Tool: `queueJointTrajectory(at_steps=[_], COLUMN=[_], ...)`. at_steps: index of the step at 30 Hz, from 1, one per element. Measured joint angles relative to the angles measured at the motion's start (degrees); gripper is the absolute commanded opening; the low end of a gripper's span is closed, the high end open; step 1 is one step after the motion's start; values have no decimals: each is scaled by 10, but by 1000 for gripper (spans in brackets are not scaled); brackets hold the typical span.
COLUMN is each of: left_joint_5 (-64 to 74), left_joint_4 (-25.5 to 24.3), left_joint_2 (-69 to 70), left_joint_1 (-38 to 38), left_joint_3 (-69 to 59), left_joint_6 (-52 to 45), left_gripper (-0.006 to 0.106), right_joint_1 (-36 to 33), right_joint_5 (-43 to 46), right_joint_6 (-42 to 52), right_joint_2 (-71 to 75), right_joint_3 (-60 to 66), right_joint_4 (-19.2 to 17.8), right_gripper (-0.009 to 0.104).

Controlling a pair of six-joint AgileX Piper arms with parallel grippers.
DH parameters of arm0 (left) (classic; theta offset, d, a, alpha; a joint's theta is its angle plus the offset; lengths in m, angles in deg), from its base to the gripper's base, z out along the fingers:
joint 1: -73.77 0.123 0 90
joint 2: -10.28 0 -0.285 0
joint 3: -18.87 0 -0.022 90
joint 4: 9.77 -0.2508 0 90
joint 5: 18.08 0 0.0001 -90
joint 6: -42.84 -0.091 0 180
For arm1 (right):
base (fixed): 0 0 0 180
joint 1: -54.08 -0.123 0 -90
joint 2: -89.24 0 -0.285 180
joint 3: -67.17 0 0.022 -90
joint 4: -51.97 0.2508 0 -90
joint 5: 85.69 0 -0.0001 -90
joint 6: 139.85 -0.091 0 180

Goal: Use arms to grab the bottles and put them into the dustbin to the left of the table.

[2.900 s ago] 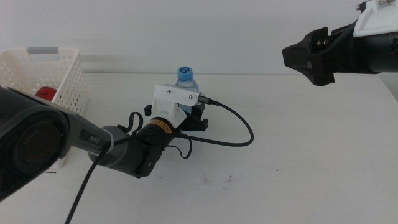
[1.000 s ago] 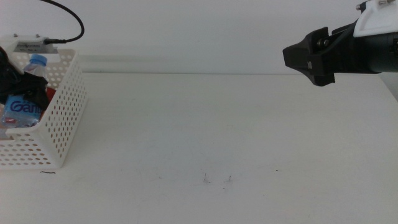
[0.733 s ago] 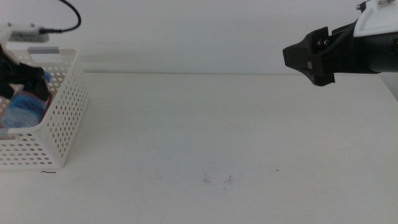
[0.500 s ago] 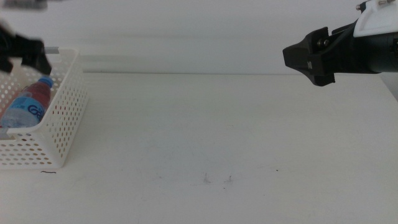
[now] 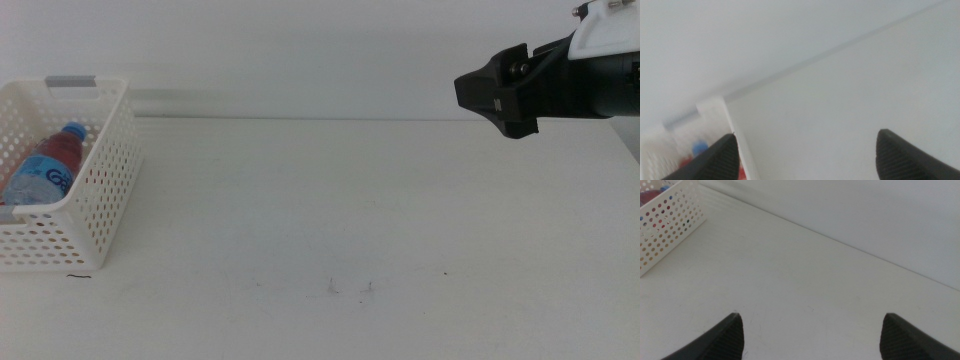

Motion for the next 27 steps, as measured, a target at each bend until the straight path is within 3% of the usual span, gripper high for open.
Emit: queueJointTrajectory(at_steps=[3,8,14,27], left_joint_5=[-40,-156,-289,-315], left_joint_4=[-26,-106,-138,-148], left_joint_2=[70,227,347,362], left_joint_1=[-45,-123,-147,-150], left_joint_3=[-40,-236,-433,-462], left_joint_6=[20,138,207,228], left_gripper=[94,94,94,94], right_joint_1=[0,0,0,0], right_joint_5=[0,0,0,0], right_joint_6=[0,0,0,0], right_joint_2=[0,0,0,0], right_joint_3=[0,0,0,0], right_joint_4=[0,0,0,0], right_gripper=[81,81,81,81])
